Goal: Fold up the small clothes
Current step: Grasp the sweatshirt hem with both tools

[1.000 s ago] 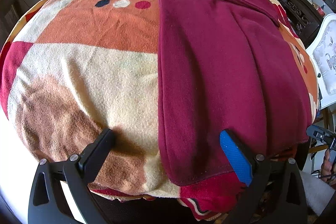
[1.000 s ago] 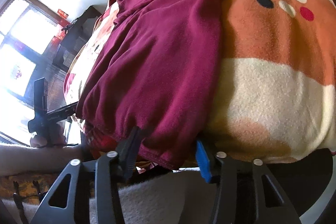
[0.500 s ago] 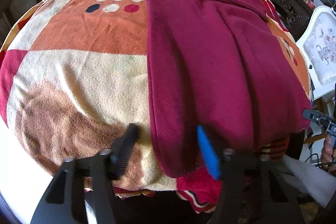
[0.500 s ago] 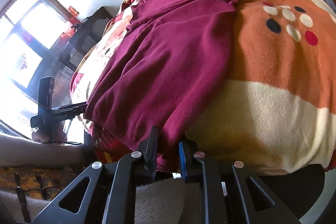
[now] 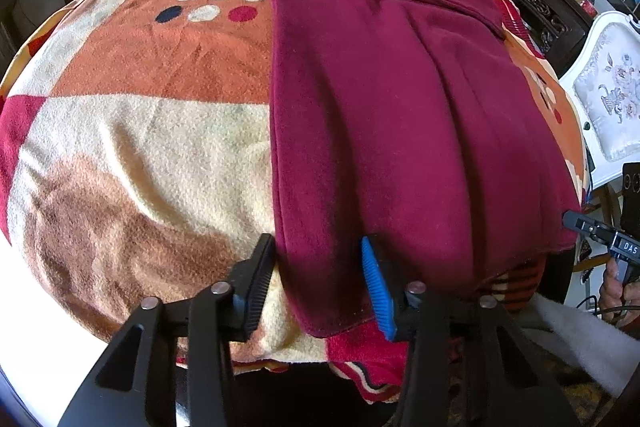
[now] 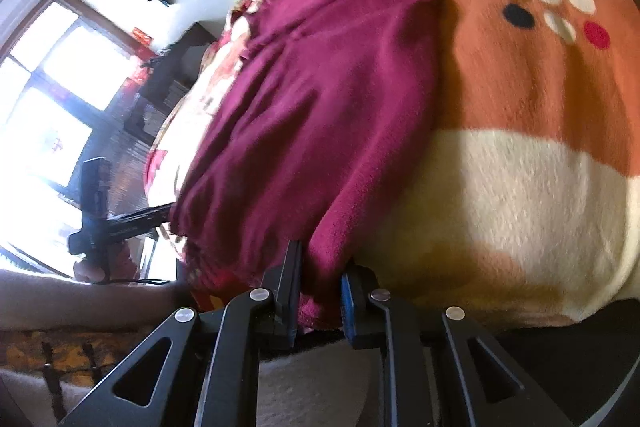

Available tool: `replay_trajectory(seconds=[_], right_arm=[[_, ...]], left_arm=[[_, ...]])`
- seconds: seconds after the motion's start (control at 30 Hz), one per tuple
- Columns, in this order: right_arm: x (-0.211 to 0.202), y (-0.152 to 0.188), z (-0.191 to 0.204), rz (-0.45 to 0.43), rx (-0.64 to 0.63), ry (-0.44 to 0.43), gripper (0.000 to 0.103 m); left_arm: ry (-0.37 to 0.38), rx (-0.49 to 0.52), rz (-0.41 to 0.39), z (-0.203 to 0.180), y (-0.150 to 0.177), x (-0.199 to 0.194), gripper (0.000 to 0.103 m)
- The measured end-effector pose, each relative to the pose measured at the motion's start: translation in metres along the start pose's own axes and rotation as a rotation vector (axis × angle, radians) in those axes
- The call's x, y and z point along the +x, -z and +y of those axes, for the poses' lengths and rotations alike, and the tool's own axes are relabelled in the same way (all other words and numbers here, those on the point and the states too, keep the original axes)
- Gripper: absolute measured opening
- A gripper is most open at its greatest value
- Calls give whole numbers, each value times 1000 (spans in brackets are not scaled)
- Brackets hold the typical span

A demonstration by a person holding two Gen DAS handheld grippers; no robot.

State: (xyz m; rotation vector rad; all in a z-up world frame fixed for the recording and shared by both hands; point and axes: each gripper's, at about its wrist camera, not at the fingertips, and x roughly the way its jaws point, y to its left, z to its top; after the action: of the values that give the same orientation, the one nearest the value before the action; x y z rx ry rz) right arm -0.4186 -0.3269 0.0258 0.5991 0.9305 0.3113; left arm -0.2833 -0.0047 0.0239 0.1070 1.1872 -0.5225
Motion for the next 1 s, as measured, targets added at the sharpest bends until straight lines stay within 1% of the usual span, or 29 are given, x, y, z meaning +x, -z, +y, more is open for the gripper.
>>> replay_trajectory(seconds=[0.03,0.07,0.1,0.17,0.3,0.43,0.6,0.73,0.93,1.0], right_arm=[[-4,-2,2,-11,-10,-7,17],[-9,-6,5,-31,-17,-24,16],[-14,-8,6,-43,-20,-37,16],[-24,-15,10,-88,-26,-53,15],[-34,-27,14,-146,-34,-70,14],[-35,-38,19,-175,-41,-81,14],[-40,-46,24,-189,-60,-88,14],[-45,-47,29,-192,-80,-82,14],[-48,-50,29,-204,-83,-89,14],[-47,-51,27,-207,-82,-91,14]], left_arm=[[22,-5,4,1,-1,-2,25],[43,-11,8,3,-2,-3,14],[63,-18,12,4,-3,-5,11],[75,-17,8,4,-6,-8,10],[80,-8,-17,3,-12,-16,9],[101,-21,-44,8,-20,-29,9],[144,-41,-23,16,-25,-31,9],[153,-45,-22,17,-24,-33,9],[175,-25,-90,14,-31,-57,9],[167,-21,-98,14,-34,-59,9]])
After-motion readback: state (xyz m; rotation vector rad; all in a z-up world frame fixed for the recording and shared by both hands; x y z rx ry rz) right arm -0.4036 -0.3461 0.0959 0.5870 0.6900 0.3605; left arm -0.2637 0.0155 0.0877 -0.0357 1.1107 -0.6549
